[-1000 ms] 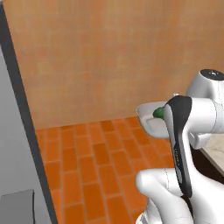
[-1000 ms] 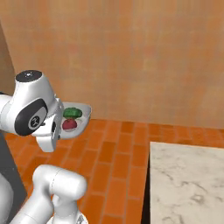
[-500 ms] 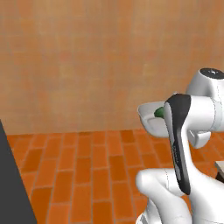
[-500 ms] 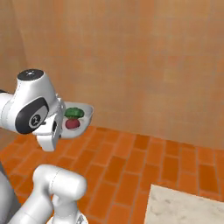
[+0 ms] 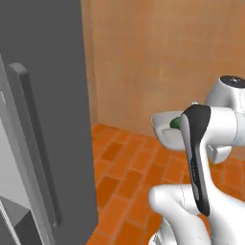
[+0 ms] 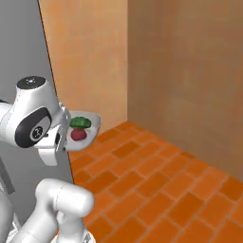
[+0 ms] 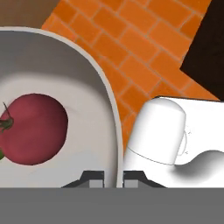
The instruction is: Take the meat container that has the chicken drumstick and place it on the second highest rack of the freezer. Then take the vegetable container that has the tomato and broccoli and place it on the highest rack of the freezer.
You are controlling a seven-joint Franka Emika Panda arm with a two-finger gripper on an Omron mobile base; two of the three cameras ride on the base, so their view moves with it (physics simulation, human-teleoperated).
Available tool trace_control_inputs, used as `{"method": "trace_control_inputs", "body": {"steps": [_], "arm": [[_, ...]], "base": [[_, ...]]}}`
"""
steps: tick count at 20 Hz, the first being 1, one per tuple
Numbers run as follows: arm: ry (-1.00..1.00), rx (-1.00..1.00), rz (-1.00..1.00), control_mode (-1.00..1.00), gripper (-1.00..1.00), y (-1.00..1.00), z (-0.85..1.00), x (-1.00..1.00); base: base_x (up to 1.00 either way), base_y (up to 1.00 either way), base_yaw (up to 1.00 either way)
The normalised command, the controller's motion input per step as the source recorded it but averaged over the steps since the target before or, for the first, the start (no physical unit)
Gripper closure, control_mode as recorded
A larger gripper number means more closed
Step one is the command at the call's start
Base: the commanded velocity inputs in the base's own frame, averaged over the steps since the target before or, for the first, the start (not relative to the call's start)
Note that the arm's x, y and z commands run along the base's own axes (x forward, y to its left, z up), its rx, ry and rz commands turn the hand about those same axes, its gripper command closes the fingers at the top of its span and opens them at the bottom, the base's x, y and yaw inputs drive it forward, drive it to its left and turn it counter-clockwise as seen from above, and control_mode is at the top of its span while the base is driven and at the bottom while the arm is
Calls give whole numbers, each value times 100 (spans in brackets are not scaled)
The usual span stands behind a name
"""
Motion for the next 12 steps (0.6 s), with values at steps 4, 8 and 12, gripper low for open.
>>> {"method": "trace_control_inputs", "body": {"steps": [4, 8, 12], "arm": [[0, 0, 0, 100, 100, 0, 0, 0], [0, 0, 0, 100, 100, 0, 0, 0], [0, 0, 0, 100, 100, 0, 0, 0]], "base": [[17, -48, 80], [25, -45, 77], [26, -36, 71]]}}
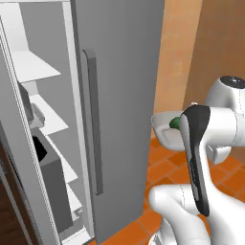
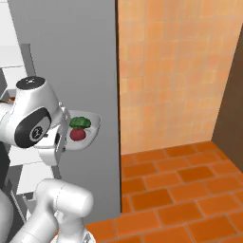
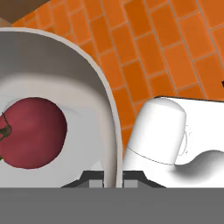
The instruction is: Take the meat container that has the chicken drumstick and place it on the second highest rack of the freezer. Then take the vegetable container that has the tomato and broccoli and place it on the highest rack of the freezer.
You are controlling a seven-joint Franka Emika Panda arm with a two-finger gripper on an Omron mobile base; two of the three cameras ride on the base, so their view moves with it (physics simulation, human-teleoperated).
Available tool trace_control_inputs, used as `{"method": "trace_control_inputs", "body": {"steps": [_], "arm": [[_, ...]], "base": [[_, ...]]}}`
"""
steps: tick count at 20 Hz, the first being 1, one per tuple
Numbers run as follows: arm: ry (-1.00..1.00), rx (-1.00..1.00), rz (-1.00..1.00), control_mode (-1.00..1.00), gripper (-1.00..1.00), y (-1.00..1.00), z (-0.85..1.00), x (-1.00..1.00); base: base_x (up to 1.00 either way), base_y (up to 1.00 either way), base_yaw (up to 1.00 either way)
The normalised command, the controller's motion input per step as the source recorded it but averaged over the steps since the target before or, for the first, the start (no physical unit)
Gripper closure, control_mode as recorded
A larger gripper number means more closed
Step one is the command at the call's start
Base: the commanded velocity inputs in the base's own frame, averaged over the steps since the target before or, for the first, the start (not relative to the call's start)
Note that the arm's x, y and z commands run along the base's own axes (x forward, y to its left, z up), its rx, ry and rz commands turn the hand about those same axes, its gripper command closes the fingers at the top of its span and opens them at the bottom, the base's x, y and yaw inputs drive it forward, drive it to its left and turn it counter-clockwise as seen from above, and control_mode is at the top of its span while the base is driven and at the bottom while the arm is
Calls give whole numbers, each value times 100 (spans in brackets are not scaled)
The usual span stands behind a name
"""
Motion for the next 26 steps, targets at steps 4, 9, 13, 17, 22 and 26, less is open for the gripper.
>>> {"method": "trace_control_inputs", "body": {"steps": [4, 9, 13, 17, 22, 26], "arm": [[0, 0, 0, 100, 100, 0, 0, 0], [0, 0, 0, 100, 100, 0, 0, 0], [0, 0, 0, 100, 100, 0, 0, 0], [0, 0, 0, 100, 100, 0, 0, 0], [0, 0, 0, 100, 100, 0, 0, 0], [0, 0, 0, 100, 100, 0, 0, 0]], "base": [[26, -34, 67], [31, -19, 60], [33, -1, 58], [46, 0, 51], [45, 1, 38], [17, 22, 23]]}}
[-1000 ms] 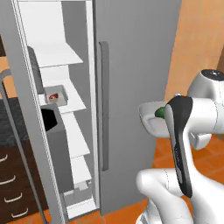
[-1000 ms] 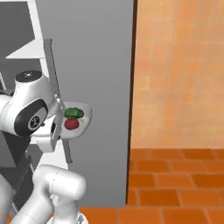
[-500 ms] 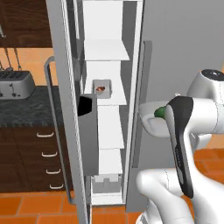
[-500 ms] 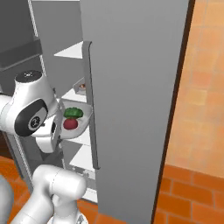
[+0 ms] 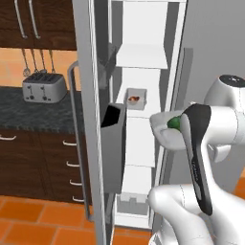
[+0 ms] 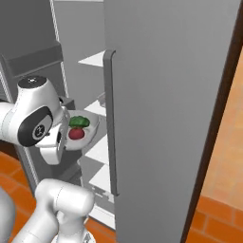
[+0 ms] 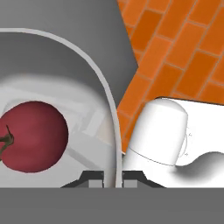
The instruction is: Take the meat container that has the chicken drumstick and place it on the second highest rack of the freezer. Then take the vegetable container that has the tomato and broccoli and place it on the highest rack of the freezer.
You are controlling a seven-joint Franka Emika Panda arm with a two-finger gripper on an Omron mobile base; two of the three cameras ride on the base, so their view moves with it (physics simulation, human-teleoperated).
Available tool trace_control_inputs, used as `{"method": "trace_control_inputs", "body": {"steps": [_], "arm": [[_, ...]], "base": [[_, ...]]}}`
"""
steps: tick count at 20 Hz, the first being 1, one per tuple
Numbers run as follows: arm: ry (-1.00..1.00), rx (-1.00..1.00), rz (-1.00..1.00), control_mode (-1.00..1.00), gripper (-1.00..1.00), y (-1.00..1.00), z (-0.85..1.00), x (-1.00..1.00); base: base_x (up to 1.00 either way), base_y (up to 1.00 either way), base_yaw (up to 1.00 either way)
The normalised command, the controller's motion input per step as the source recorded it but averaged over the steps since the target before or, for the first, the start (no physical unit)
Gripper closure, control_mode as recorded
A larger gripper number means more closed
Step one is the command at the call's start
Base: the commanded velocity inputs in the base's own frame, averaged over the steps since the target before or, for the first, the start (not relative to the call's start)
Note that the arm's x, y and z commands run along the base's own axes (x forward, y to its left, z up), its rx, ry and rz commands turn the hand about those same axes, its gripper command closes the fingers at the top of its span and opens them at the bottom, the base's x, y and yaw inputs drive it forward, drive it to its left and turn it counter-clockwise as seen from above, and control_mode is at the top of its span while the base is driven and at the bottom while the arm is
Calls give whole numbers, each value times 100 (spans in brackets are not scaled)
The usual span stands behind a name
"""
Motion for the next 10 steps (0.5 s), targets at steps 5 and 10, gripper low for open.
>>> {"method": "trace_control_inputs", "body": {"steps": [5, 10], "arm": [[0, 0, 0, 100, 100, 0, 0, 0], [0, 0, 0, 100, 100, 0, 0, 0]], "base": [[35, 12, 12], [45, 18, 1]]}}
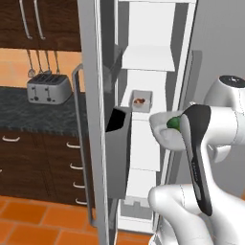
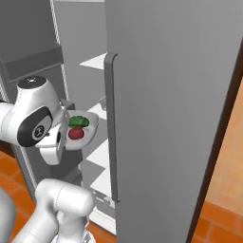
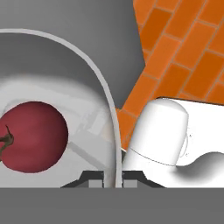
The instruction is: Take the meat container that has the chicken drumstick and place it on the second highest rack of the freezer. Then take the vegetable container that has the tomato and broccoli and place it on the highest rack of the freezer.
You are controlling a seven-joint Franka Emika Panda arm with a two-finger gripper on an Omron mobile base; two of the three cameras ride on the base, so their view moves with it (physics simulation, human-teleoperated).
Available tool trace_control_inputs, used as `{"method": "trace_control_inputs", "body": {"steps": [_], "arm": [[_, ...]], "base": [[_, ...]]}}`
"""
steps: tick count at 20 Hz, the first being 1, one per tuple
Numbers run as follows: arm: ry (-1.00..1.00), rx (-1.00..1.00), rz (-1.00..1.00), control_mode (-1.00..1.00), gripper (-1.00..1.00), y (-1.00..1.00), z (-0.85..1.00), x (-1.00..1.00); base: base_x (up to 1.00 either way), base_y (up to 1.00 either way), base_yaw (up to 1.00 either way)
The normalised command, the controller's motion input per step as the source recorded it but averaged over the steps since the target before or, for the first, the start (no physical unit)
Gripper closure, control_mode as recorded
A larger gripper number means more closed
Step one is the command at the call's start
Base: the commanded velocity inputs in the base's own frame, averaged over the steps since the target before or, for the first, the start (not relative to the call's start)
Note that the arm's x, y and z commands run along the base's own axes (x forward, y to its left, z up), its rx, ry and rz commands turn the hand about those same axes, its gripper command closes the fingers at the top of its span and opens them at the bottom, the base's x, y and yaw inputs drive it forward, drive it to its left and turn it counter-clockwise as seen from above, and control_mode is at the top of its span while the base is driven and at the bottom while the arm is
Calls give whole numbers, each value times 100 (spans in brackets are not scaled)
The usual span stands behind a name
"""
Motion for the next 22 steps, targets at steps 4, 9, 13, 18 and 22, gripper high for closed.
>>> {"method": "trace_control_inputs", "body": {"steps": [4, 9, 13, 18, 22], "arm": [[0, 0, 0, 100, 100, 0, 0, 0], [0, 0, 0, 100, 100, 0, 0, 0], [0, 0, 0, 100, 100, 0, 0, 0], [0, 0, 0, 100, 100, 0, 0, 0], [0, 0, 0, 100, 100, 0, 0, 0]], "base": [[42, 38, 0], [57, 21, 0], [41, 12, 0], [5, 1, 0], [55, 0, 0]]}}
